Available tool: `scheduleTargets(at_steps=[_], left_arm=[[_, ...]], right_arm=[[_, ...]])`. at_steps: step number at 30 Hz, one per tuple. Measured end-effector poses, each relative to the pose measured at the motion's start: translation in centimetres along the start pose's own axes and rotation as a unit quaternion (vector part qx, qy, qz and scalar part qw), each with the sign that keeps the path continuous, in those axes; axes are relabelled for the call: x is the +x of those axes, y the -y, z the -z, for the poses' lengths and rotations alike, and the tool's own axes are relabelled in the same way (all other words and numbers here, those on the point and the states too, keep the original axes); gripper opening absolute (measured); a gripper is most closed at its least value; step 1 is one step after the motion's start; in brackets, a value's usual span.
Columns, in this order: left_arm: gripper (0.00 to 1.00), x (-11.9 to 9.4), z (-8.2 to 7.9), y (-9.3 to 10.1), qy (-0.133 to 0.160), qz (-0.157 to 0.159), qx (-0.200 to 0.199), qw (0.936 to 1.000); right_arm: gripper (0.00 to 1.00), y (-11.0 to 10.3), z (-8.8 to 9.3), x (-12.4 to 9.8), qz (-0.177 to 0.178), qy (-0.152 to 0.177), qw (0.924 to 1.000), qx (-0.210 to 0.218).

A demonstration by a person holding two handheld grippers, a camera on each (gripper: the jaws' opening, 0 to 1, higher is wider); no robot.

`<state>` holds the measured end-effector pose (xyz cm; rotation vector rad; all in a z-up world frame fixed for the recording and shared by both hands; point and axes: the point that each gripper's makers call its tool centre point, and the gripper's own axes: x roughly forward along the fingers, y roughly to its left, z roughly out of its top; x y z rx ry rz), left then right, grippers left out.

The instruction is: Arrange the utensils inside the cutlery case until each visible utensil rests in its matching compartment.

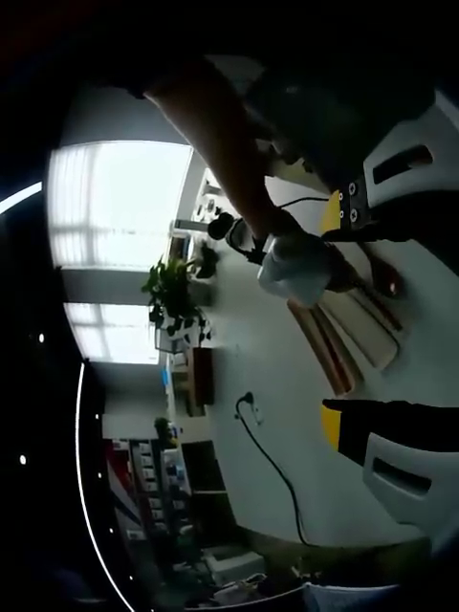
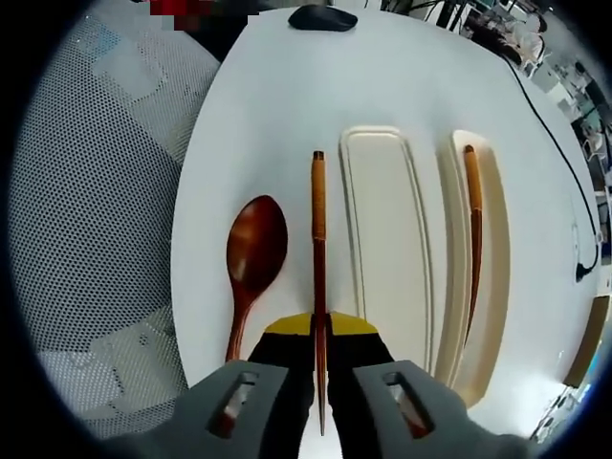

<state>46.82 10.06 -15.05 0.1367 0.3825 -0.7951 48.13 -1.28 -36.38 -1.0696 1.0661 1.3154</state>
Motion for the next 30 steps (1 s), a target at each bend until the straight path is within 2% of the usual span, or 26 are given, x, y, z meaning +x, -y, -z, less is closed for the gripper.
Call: scheduleTargets(at_steps=[9,15,30], left_arm=[[0.69,0.18,0.36,0.34,-0.009,0.008,0.001,0.9999],[0.69,0.16,0.35,0.27,-0.009,0.007,0.001,0.9999],[0.69,0.06,0.15,0.06,-0.004,0.004,0.000,1.0000]], right_arm=[[0.00,0.00,0.01,-0.01,0.001,-0.003,1.0000,-0.001],[0.00,-0.03,0.01,-0.03,0.008,0.009,0.9999,-0.005],[0.00,0.02,0.01,-0.09,0.006,0.011,0.9999,0.006]])
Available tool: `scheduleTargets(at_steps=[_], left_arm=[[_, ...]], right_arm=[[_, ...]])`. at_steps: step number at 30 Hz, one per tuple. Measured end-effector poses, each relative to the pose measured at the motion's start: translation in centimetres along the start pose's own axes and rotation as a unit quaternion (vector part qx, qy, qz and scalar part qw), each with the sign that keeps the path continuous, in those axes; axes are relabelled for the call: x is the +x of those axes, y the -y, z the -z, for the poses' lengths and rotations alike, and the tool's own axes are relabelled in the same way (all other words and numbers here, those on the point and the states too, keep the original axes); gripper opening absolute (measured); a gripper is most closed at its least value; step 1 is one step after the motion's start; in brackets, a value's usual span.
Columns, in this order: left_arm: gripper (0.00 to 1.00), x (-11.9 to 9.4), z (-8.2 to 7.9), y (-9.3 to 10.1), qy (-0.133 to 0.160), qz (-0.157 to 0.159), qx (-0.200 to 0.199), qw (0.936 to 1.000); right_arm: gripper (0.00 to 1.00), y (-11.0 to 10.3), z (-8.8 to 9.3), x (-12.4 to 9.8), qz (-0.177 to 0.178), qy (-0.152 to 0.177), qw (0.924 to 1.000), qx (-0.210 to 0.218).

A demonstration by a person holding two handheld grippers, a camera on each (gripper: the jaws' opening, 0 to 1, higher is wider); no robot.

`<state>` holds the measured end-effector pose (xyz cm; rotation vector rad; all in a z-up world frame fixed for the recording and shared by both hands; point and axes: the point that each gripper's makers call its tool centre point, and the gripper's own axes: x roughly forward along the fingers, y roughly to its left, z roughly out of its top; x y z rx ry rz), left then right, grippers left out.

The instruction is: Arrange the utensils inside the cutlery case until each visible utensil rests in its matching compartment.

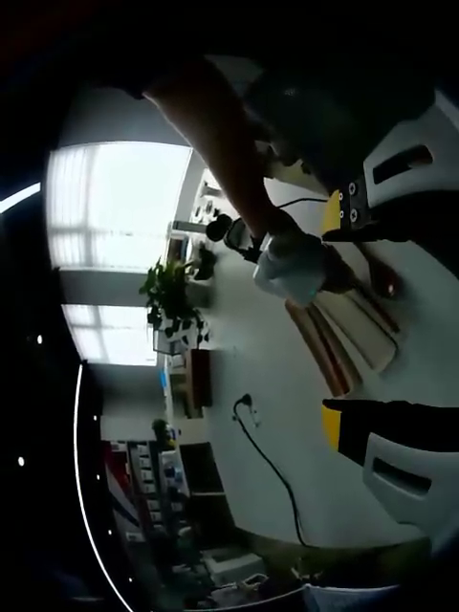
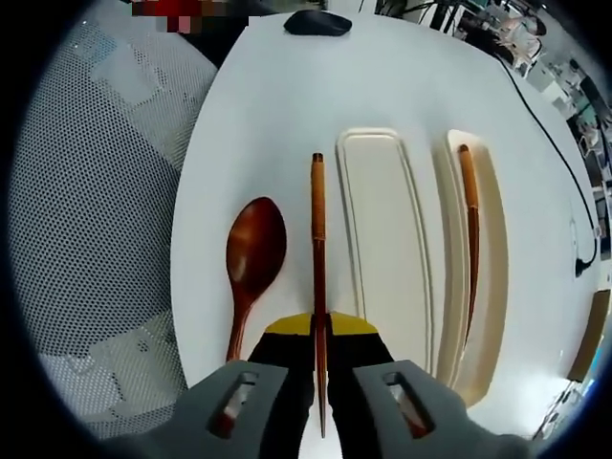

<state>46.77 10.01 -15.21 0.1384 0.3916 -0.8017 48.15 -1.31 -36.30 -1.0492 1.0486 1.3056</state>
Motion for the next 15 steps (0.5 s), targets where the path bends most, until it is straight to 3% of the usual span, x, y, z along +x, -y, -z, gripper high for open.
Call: scheduleTargets(at_steps=[15], left_arm=[[0.69,0.09,0.08,0.16,-0.002,0.002,0.003,1.0000]], right_arm=[[0.00,0.18,0.27,-0.08,0.007,-0.003,1.0000,0.003]])
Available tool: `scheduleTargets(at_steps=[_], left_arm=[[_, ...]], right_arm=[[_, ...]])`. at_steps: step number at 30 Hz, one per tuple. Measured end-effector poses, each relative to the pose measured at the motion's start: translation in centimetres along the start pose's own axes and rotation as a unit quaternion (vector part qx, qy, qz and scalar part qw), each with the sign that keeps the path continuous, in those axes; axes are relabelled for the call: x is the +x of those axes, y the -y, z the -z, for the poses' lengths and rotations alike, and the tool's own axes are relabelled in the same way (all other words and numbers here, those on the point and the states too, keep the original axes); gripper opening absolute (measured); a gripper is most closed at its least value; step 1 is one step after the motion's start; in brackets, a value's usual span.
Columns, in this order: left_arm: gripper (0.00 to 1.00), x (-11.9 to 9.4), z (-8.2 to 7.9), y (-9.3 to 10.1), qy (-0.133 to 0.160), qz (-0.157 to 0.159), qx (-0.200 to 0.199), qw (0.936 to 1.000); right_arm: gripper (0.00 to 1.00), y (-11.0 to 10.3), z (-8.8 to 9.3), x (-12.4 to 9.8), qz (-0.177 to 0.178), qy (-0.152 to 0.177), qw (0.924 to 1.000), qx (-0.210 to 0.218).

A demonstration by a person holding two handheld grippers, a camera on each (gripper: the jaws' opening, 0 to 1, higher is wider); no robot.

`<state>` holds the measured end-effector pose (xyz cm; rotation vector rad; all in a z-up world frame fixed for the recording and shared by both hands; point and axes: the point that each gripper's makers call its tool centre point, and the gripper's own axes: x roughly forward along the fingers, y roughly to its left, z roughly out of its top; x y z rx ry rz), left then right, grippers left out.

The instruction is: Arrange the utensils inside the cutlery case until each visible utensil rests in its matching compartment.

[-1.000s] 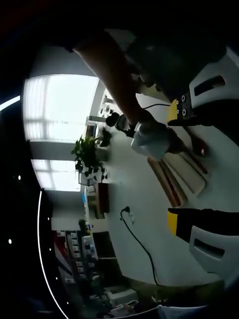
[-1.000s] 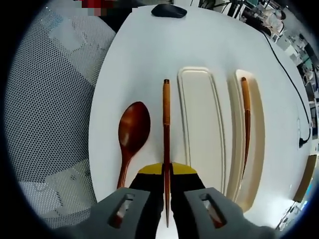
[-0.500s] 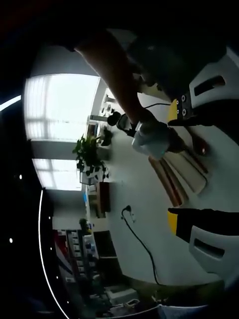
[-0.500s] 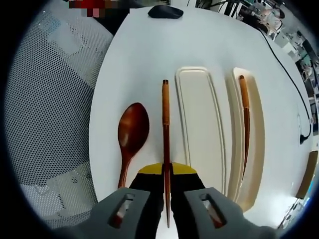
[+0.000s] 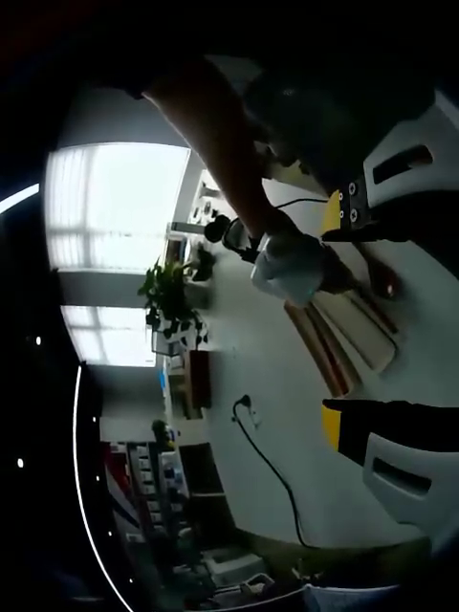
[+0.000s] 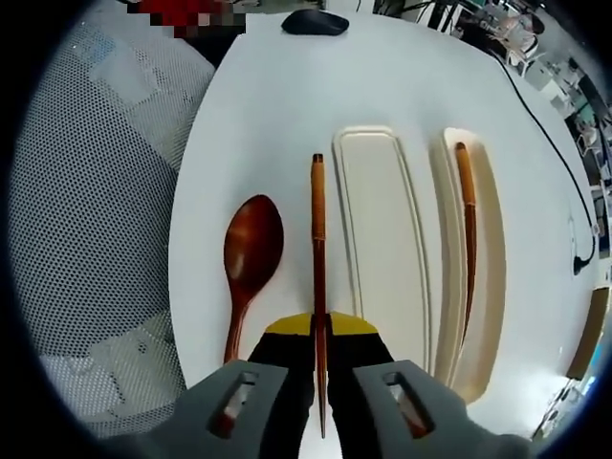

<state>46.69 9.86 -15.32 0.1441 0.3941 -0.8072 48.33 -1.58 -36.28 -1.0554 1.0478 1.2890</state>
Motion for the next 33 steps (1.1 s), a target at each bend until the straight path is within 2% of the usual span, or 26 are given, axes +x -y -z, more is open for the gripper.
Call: scheduleTargets(at_steps=[10,15,24,33], left_arm=[[0.67,0.0,0.1,0.0,-0.001,0.000,0.004,1.0000],[0.68,0.0,0.2,-0.1,-0.003,-0.004,0.020,0.9998],[0.68,0.1,0.3,0.2,-0.008,0.003,0.014,0.9999],[0.68,0.2,0.5,0.3,-0.011,0.004,0.013,0.9999]], right_arm=[[0.00,0.2,-0.8,-0.6,0.000,0.016,0.9999,0.002],[0.00,0.2,-1.5,-1.0,-0.008,0.031,0.9994,0.014],[0.00,0.2,-1.6,-1.5,-0.004,0.031,0.9995,-0.001],[0.00,0.3,-2.3,-2.1,-0.003,0.056,0.9984,0.004]])
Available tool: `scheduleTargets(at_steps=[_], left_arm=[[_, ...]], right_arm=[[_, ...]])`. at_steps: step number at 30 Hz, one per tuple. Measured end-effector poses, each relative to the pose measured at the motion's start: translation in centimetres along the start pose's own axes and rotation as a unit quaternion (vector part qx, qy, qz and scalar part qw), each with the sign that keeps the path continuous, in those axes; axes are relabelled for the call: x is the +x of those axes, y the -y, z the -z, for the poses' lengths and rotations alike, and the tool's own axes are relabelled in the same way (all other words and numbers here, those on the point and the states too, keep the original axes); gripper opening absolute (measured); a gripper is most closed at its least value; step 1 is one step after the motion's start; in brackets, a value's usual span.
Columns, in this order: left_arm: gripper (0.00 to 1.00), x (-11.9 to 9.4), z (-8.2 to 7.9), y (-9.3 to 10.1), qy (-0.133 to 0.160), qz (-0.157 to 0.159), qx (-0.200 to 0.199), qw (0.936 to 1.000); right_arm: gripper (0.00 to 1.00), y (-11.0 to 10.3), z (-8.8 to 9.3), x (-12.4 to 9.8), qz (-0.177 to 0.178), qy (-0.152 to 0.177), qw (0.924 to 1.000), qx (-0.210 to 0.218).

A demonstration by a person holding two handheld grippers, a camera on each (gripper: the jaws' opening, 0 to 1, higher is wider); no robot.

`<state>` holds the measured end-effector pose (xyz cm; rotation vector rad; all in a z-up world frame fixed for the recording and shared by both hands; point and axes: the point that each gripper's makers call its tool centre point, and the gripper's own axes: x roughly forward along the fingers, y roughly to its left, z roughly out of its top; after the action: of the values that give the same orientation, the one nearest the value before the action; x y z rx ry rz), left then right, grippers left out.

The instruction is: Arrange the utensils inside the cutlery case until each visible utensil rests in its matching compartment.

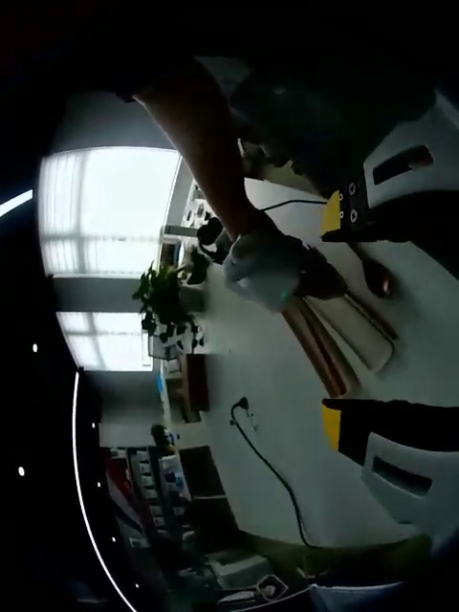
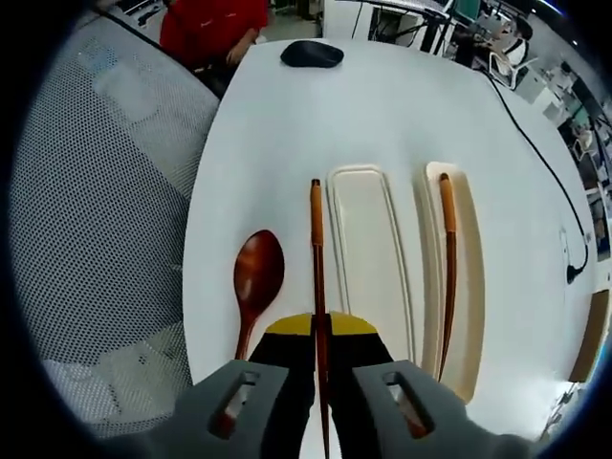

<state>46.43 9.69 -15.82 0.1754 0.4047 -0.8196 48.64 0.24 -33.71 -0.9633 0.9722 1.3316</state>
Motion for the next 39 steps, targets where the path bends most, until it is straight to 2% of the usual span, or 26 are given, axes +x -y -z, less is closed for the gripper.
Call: scheduleTargets(at_steps=[14,27,29,31,33,37,39], left_arm=[[0.68,0.1,0.1,0.0,-0.004,0.002,0.000,1.0000],[0.68,0.2,0.2,0.2,-0.007,0.004,0.002,1.0000],[0.68,0.2,0.2,0.2,-0.006,0.004,0.001,1.0000],[0.68,0.1,0.2,0.1,-0.005,0.003,0.000,1.0000],[0.68,0.1,0.2,0.1,-0.005,0.003,0.000,1.0000],[0.68,0.1,0.2,0.1,-0.005,0.002,0.000,1.0000],[0.68,0.1,0.2,0.0,-0.004,0.001,-0.002,1.0000]], right_arm=[[0.00,0.5,-0.7,-1.1,0.003,0.028,0.9995,0.009],[0.00,0.4,-1.8,-2.8,-0.002,0.070,0.9974,0.019],[0.00,0.7,-2.4,-3.3,0.001,0.085,0.9958,0.033],[0.00,0.9,-2.4,-3.2,0.001,0.082,0.9961,0.033],[0.00,1.3,-1.6,-2.7,0.012,0.063,0.9978,0.020],[0.00,0.9,-1.1,-2.1,0.007,0.051,0.9984,0.024],[0.00,0.2,-0.5,-1.6,-0.005,0.032,0.9993,0.017]])
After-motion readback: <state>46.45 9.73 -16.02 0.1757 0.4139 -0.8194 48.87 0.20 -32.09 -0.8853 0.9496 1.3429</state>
